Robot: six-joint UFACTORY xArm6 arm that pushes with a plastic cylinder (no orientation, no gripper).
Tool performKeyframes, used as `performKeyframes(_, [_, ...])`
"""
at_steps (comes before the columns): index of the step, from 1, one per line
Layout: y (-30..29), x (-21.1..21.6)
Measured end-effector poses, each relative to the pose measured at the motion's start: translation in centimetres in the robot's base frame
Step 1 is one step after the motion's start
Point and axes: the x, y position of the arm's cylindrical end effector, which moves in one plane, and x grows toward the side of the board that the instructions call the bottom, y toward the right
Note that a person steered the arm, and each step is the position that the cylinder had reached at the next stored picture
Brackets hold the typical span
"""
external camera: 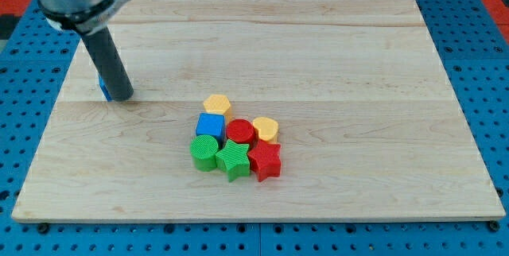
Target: Slide the group of blocks towards the center
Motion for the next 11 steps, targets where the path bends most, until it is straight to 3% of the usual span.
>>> performKeyframes(1, [-3.1, -2.3])
performKeyframes(2, [-3.5, 0.0])
performKeyframes(3, [-3.4, 7.3])
performKeyframes(6, [13.7, 18.6])
performKeyframes(7, [21.6, 19.0])
performKeyframes(9, [20.7, 10.1])
performKeyframes(11, [20.0, 5.7])
